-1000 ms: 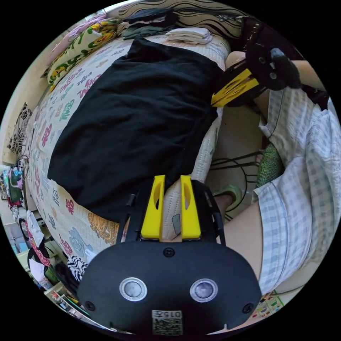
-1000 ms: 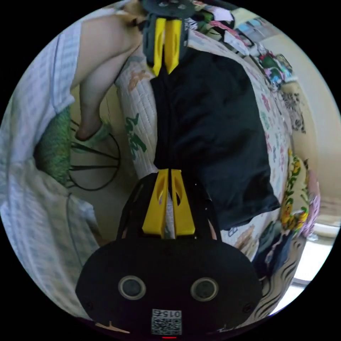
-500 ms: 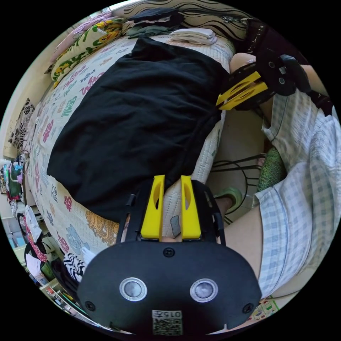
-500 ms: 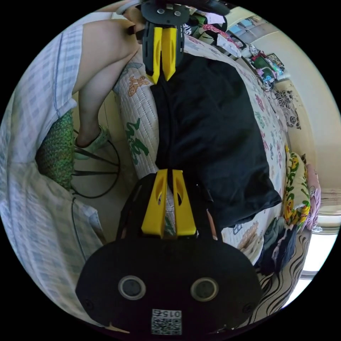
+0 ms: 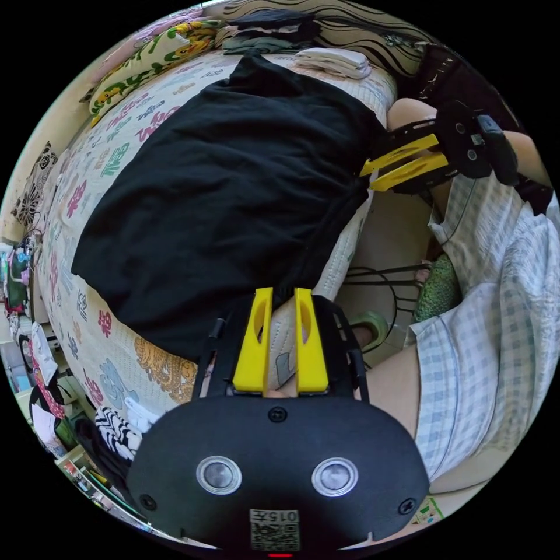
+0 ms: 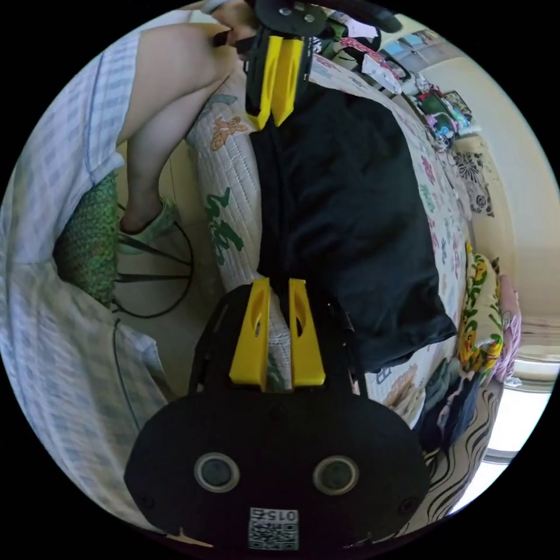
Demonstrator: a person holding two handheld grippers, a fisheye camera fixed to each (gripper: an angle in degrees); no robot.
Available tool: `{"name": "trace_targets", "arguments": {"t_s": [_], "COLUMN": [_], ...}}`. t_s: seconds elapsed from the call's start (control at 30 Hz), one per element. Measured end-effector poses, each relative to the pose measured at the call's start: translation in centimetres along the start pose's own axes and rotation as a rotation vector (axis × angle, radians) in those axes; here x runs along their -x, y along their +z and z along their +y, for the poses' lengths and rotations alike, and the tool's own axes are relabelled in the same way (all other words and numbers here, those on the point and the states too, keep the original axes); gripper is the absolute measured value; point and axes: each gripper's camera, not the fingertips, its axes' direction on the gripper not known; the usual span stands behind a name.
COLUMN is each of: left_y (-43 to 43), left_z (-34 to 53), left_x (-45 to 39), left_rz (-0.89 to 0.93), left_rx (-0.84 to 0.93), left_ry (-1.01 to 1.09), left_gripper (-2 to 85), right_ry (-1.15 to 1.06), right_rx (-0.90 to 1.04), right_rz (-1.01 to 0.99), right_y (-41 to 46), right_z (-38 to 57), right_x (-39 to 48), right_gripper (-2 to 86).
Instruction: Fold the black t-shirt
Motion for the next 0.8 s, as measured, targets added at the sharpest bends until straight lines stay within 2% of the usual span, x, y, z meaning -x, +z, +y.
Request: {"name": "trace_targets", "arguments": {"t_s": [0.2,0.33,0.43,0.47,0.5,0.57,0.6,0.67,0.73,0.8], "left_y": [-5.0,-9.9,-13.8,-14.9,-15.7,-15.9,-15.5,-14.3,-12.2,-6.9], "left_z": [2.8,2.2,-1.7,-4.4,-7.4,-11.3,-12.6,-12.1,-9.7,-4.5], "left_x": [2.9,6.1,11.6,14.7,18.3,24.0,27.4,29.8,29.7,27.7], "left_rz": [0.059,-0.002,-0.177,-0.294,-0.424,-0.537,-0.530,-0.478,-0.362,-0.236], "left_rx": [-0.176,-0.273,-0.316,-0.325,-0.342,-0.381,-0.389,-0.436,-0.500,-0.451], "left_ry": [-0.093,-0.063,-0.025,-0.034,-0.087,-0.223,-0.350,-0.472,-0.464,-0.430], "left_gripper": [1.0,0.7,0.8,1.0,1.2,1.9,2.5,3.3,4.9,6.9], "right_ry": [0.150,0.243,0.238,0.235,0.241,0.371,0.434,0.669,0.705,0.668], "right_rx": [-0.118,-0.191,-0.214,-0.204,-0.190,-0.112,-0.098,-0.069,-0.172,-0.288], "right_rz": [-0.125,-0.106,0.008,0.055,0.085,0.103,0.082,-0.072,-0.199,-0.292], "right_y": [-4.3,-8.6,-11.0,-11.3,-11.2,-9.8,-9.2,-7.2,-7.1,-7.3], "right_z": [3.4,5.7,6.0,5.5,5.0,2.6,2.3,2.7,4.7,7.7], "right_x": [-5.5,-13.2,-21.4,-25.6,-27.9,-38.5,-41.1,-48.7,-50.3,-49.2], "right_gripper": [-0.4,-0.6,-0.4,-0.1,0.0,1.8,2.6,4.0,5.0,7.9]}}
